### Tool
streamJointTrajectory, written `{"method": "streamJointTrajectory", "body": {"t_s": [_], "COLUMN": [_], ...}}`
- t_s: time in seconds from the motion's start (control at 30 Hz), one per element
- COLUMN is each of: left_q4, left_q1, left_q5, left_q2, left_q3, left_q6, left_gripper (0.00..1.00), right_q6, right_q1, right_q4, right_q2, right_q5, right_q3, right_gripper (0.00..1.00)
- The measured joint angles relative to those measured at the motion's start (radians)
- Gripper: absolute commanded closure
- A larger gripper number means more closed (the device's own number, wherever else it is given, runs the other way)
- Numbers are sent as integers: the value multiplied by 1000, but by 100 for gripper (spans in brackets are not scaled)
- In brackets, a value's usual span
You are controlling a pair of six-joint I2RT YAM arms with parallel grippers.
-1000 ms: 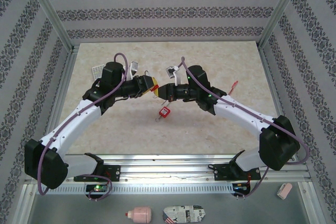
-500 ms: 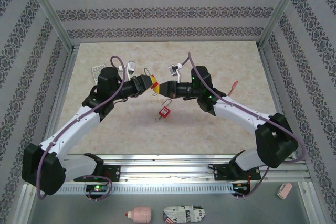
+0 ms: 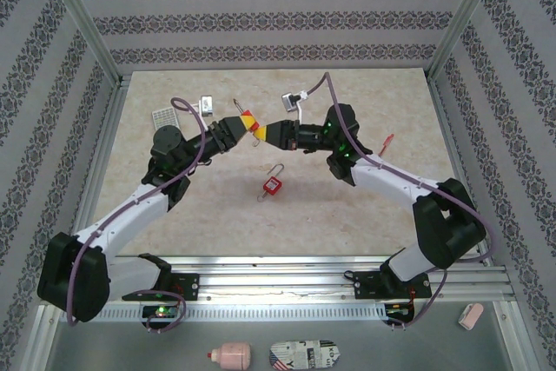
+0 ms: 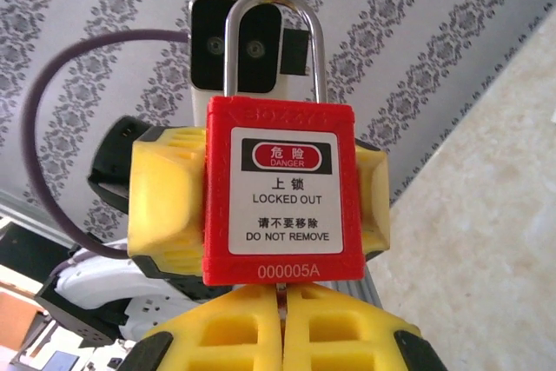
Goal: Unlock with the key
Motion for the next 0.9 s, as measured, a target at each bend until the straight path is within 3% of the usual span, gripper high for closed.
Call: {"method": "streamJointTrajectory", "body": {"t_s": [0.23, 0.43, 0.7, 0.9], "left_q4": [129, 168, 183, 74], "left_q1": [19, 32, 36, 26], "left_q5": [14, 5, 31, 88], "left_q2": [58, 71, 75, 17], "left_q3": [66, 148, 188, 188], "left_q6": [-34, -29, -23, 39], "left_gripper": [100, 100, 100, 100], "right_q6": [161, 376, 517, 517], "right_q1": [-29, -38, -49, -81], "right_q4": [203, 496, 595, 509], "right_q2": [80, 201, 249, 186], "right_q5": [-45, -60, -56, -54], "right_q3": [77, 193, 241, 171], "right_gripper": [100, 100, 54, 40]}}
